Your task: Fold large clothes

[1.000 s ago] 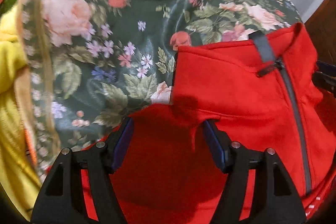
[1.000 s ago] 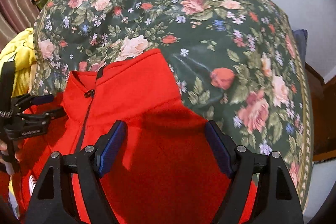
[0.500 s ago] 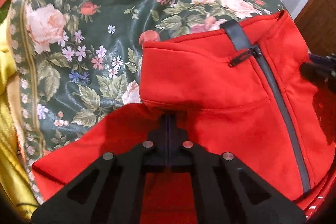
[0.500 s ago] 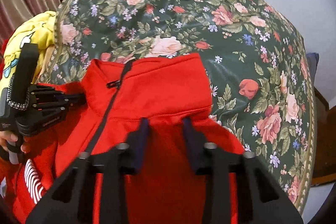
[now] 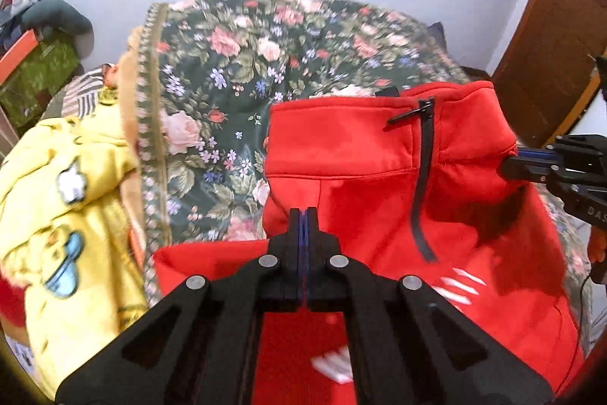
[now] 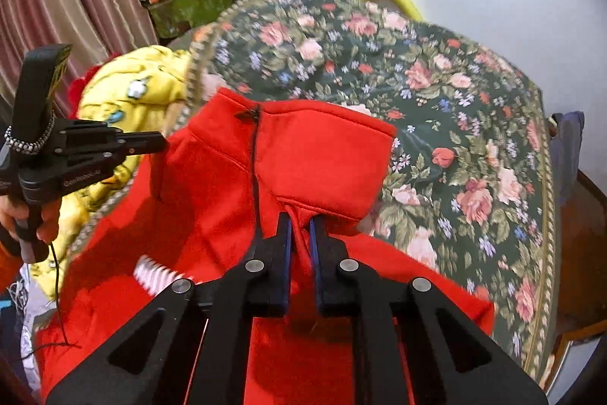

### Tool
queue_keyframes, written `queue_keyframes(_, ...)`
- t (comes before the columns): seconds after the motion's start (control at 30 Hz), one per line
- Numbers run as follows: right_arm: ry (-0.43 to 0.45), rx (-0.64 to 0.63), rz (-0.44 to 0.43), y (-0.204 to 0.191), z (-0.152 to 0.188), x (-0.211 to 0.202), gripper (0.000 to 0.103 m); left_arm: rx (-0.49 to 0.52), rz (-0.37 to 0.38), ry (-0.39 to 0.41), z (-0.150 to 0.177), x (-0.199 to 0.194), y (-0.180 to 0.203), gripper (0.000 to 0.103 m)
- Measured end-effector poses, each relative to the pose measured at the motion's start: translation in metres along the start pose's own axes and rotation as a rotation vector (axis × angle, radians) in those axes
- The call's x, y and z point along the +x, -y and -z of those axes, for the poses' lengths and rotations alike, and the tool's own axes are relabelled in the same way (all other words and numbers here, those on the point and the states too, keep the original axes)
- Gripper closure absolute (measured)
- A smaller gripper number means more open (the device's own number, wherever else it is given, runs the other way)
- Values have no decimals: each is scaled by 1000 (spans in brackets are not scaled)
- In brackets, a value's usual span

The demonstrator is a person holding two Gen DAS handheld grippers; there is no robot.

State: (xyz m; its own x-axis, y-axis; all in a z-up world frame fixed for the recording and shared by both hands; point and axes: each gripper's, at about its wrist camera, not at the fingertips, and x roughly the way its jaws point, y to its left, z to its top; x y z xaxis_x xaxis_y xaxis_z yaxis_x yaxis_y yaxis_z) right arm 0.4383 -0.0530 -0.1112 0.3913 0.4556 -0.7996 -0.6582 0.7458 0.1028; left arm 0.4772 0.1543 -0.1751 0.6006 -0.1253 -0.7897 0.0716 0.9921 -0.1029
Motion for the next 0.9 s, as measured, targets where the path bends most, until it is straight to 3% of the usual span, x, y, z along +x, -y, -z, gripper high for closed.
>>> queue_keyframes(0.33,18,43,-73,-35,62,-57,96,50,-3,-4,83,-68,34,103)
queue_keyframes(0.67,-98,64,-116,-69,141,-47,99,33,0,-96,173,-59,56,103)
queue_keyframes(0.8,-127,82,-101,-66,159,-44,99,7,-3,-165,202,-47,56,103)
queue_keyframes(0.9,-115,107,-91,-60,163,-50,99,-25,-11,-171,213,-53,49,103)
